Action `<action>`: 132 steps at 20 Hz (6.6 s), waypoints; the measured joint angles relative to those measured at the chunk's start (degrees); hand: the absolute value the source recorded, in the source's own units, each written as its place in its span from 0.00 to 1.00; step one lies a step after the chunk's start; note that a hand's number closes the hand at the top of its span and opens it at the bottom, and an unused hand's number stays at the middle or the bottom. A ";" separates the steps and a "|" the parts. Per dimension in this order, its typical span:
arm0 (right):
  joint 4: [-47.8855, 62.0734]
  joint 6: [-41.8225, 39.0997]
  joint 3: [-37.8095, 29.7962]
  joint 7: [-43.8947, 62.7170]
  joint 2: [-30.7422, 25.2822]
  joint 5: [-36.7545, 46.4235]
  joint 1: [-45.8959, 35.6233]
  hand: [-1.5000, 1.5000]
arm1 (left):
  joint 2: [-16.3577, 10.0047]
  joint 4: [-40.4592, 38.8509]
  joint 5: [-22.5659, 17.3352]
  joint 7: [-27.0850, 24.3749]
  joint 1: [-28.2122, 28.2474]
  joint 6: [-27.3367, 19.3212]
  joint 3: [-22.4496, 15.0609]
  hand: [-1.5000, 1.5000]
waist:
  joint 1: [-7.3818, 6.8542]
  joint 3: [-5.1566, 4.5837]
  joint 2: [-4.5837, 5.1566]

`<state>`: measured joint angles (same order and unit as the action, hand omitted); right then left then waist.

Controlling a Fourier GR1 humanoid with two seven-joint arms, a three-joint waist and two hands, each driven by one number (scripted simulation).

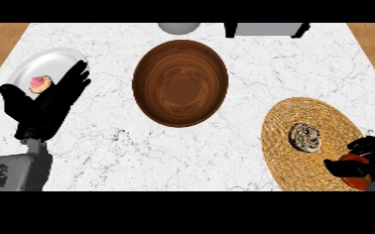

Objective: Pick the tomato from the placemat and place it in the bowl

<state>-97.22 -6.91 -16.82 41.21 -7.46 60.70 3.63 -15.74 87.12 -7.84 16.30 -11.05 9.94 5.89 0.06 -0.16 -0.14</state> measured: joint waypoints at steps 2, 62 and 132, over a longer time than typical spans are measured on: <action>0.51 0.79 0.21 -0.97 -0.43 0.33 0.42 1.00 | -0.06 -0.79 0.11 0.12 -0.90 0.21 0.70 0.50 | 0.04 0.02 0.02; -9.31 -34.25 22.16 10.93 0.61 -38.20 -61.45 1.00 | 1.17 -0.57 1.38 1.13 -1.84 2.63 2.44 0.50 | -0.74 0.08 0.13; 36.74 -11.67 12.34 -51.46 -16.17 -68.37 -50.50 1.00 | 1.18 -0.32 2.13 0.35 1.73 1.97 5.26 0.50 | 4.02 0.18 -1.16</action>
<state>-60.47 -18.59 -4.48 -10.25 -23.64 -7.67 -46.87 -14.56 86.80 -5.72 16.65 -9.32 11.91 11.15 4.08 0.02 -1.31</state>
